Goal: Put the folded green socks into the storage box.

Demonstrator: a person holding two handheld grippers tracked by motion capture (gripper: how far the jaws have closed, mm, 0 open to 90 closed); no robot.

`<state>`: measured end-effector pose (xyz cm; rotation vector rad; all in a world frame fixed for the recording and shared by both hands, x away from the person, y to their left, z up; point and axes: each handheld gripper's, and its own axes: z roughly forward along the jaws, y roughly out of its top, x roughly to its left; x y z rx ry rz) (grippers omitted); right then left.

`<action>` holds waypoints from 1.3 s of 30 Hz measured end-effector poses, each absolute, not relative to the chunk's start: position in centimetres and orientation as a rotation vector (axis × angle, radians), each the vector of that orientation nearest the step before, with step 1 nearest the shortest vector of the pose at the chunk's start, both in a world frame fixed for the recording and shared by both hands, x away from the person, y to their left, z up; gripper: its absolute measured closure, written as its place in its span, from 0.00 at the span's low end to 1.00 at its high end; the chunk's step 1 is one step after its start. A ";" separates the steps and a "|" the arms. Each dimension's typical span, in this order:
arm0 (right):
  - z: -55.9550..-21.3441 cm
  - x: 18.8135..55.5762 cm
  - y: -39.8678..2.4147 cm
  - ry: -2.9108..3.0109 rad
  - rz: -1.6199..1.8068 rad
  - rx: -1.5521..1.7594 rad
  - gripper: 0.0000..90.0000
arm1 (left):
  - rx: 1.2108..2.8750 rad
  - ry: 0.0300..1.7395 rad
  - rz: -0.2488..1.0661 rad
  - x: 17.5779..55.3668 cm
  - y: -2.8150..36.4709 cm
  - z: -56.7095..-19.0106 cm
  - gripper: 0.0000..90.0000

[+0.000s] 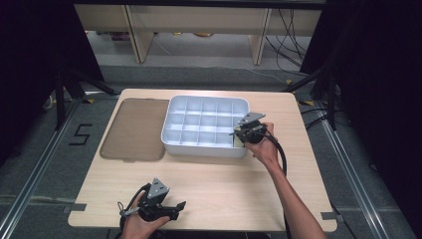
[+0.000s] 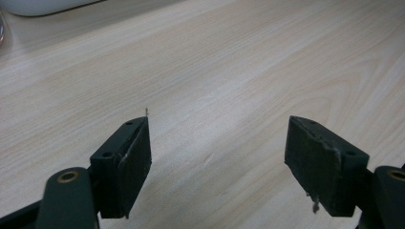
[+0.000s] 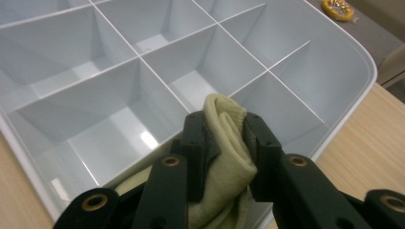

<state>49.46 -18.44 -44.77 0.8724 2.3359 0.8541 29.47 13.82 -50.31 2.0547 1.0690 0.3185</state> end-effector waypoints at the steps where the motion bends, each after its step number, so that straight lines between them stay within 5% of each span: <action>1: -44.9 49.6 -18.5 2.345 0.857 0.853 0.80 | 2.050 1.069 0.308 29.4 13.8 -50.3 0.26; 10: -44.3 49.2 -19.2 2.307 0.937 0.892 0.70 | 2.088 1.053 0.311 29.6 14.2 -50.1 0.26; 17: -43.1 48.7 -19.5 2.361 0.907 0.896 0.94 | 2.036 1.070 0.314 29.5 14.1 -50.0 0.26; 39: -45.6 49.9 -17.3 2.519 0.637 0.967 0.97 | 2.031 1.076 0.319 29.5 14.0 -50.0 0.26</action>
